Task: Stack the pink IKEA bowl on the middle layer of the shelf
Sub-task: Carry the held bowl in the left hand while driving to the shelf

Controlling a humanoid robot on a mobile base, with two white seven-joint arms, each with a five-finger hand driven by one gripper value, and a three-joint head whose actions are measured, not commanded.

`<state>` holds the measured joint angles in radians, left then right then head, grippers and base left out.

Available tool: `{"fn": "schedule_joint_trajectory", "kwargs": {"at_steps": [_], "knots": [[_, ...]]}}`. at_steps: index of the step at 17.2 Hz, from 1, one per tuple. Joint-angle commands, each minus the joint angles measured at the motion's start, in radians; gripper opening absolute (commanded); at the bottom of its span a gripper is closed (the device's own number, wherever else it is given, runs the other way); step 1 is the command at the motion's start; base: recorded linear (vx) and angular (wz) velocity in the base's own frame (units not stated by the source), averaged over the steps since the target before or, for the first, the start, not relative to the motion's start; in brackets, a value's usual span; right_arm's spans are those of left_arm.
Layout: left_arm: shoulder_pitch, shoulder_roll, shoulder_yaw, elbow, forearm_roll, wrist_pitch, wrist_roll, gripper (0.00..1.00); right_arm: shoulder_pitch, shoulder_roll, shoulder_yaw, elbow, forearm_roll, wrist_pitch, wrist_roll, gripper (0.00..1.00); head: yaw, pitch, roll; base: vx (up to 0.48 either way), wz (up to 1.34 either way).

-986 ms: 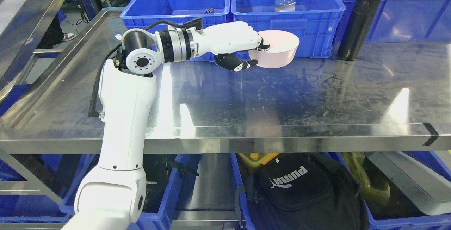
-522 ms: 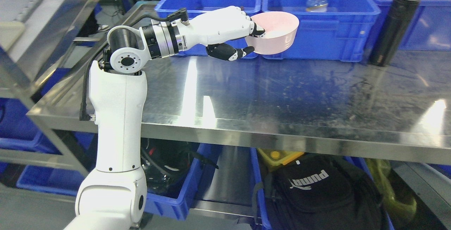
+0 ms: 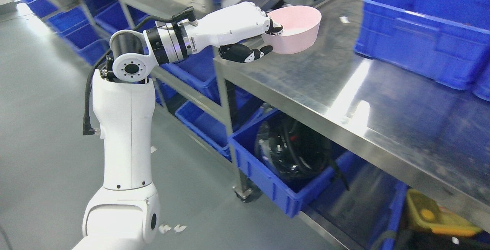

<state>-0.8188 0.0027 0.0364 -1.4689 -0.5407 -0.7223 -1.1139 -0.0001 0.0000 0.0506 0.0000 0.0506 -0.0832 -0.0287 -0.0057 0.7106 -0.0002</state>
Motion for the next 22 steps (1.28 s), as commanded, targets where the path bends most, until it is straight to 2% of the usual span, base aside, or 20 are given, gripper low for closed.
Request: {"fn": "schedule_joint_trajectory", "kwargs": {"at_steps": [1,5,11,22], "knots": [[0.003,0.015,0.011,-0.008,0.002,0.004,-0.001,0.00,0.022,-0.017,0.000,-0.017,0.000,0.000,0.003,1.00,0.0000,0.000,0.000,-0.029,1.18],[0.003,0.015,0.000,-0.008,0.002,0.014,-0.003,0.00,0.022,-0.017,0.000,-0.017,0.000,0.000,0.003,1.00,0.0000,0.000,0.000,-0.012,1.16],[0.003,0.015,-0.004,-0.010,0.002,0.060,-0.003,0.00,0.022,-0.017,0.000,-0.017,0.000,0.000,0.003,1.00,0.0000,0.000,0.000,0.050,0.61],[0.062,0.015,0.008,-0.013,0.002,0.046,-0.003,0.00,0.022,-0.017,0.000,-0.017,0.000,0.000,0.003,1.00,0.0000,0.001,0.000,0.086,0.61]]}}
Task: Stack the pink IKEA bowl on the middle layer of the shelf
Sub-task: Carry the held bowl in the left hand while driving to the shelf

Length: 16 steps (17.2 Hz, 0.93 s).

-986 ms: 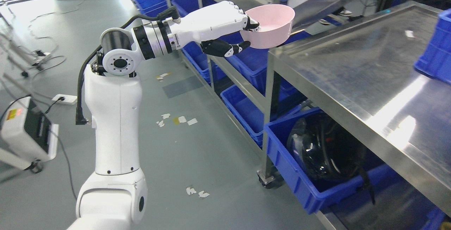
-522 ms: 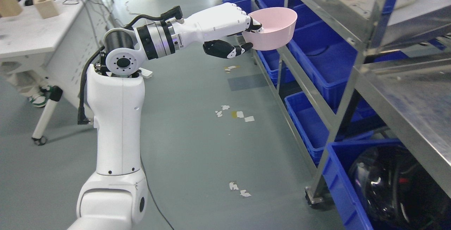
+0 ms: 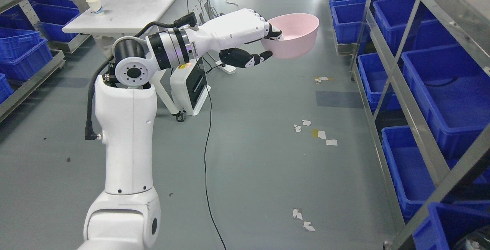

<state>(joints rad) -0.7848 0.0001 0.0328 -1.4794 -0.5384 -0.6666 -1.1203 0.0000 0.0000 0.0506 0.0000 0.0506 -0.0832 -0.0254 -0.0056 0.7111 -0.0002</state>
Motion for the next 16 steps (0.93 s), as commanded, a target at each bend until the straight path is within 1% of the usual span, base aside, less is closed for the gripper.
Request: {"fn": "schedule_joint_trajectory", "kwargs": {"at_steps": [1,5,8,16], "knots": [[0.035,0.017,0.015,-0.002,0.000,-0.018,0.002,0.01,0.022,-0.018,0.000,-0.017,0.000,0.000,-0.001,1.00,0.0000,0.000,0.000,0.121,0.37],[0.048,0.017,0.021,-0.002,0.002,-0.041,0.004,0.00,0.022,-0.018,0.000,-0.017,0.000,0.000,-0.001,1.00,0.0000,0.000,0.000,0.179,0.20],[0.091,0.017,0.018,-0.002,0.000,-0.059,0.005,0.00,0.022,-0.018,0.000,-0.017,0.000,0.000,-0.001,1.00,0.0000,0.000,0.000,0.221,-0.05],[0.128,0.017,0.026,-0.001,-0.002,-0.074,0.005,0.00,0.022,-0.018,0.000,-0.017,0.000,0.000,-0.001,1.00,0.0000,0.000,0.000,0.302,-0.13]]}}
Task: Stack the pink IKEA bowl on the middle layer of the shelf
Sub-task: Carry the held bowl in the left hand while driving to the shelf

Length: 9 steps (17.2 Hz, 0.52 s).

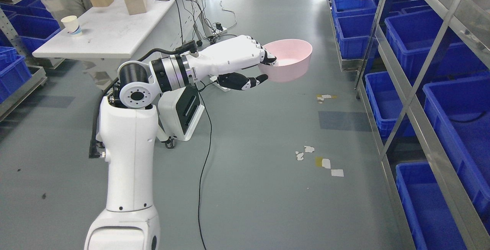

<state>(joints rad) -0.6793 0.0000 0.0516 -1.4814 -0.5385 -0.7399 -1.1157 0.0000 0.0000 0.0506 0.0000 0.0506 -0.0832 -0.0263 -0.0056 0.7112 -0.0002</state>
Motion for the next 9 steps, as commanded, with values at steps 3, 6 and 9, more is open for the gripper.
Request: {"fn": "schedule_joint_trajectory", "kwargs": {"at_steps": [3,6,9], "knots": [[0.023,0.017,0.010,0.001,-0.001,-0.001,0.001,0.00,0.021,-0.018,0.000,-0.017,0.000,0.000,0.000,1.00,0.0000,0.000,0.000,0.324,-0.11],[0.023,0.017,0.011,0.000,-0.001,-0.001,0.001,0.01,0.021,-0.018,0.000,-0.017,0.000,0.000,0.000,1.00,0.0000,0.000,0.000,0.340,-0.07],[0.023,0.017,0.011,0.001,0.000,-0.001,0.001,0.01,0.021,-0.018,0.000,-0.017,0.000,0.000,0.000,1.00,0.0000,0.000,0.000,0.343,-0.03]]}}
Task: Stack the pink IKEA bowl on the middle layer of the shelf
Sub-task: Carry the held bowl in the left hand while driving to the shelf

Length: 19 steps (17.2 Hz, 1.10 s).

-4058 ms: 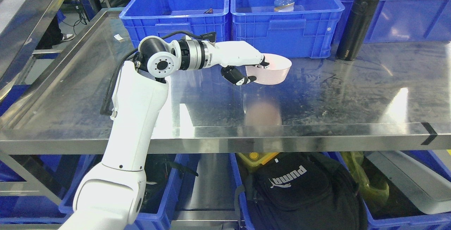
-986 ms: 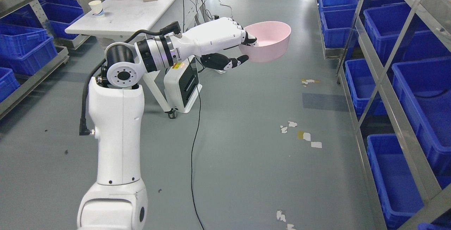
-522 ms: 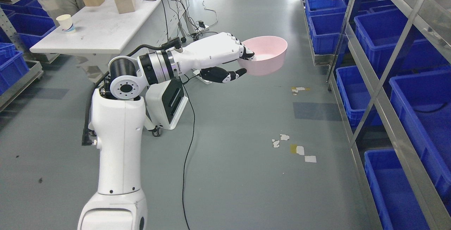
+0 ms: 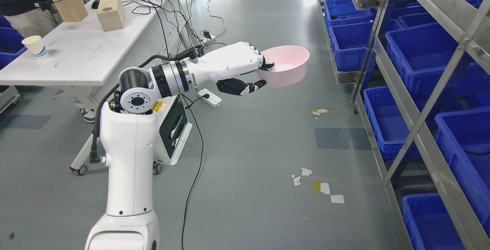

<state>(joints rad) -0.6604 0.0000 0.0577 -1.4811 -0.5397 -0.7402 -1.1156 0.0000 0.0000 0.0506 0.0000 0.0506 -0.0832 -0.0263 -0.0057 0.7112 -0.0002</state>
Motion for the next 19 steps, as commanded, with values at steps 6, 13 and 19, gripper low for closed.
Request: {"fn": "schedule_joint_trajectory", "kwargs": {"at_steps": [6,13,19], "knots": [[0.002,0.017,-0.002,0.001,0.001,-0.001,0.019,0.01,0.021,-0.018,0.000,-0.017,0.000,0.000,0.000,1.00,0.0000,0.000,0.000,0.365,-0.05],[0.001,0.017,-0.050,0.001,0.001,-0.002,0.062,0.01,0.021,-0.018,0.000,-0.017,0.000,0.000,0.000,1.00,0.0000,0.000,0.000,0.327,0.05],[-0.018,0.017,-0.134,0.001,0.030,-0.036,0.096,0.01,0.021,-0.018,0.000,-0.017,0.000,0.000,0.000,1.00,0.0000,0.000,0.000,0.224,0.14]]}}
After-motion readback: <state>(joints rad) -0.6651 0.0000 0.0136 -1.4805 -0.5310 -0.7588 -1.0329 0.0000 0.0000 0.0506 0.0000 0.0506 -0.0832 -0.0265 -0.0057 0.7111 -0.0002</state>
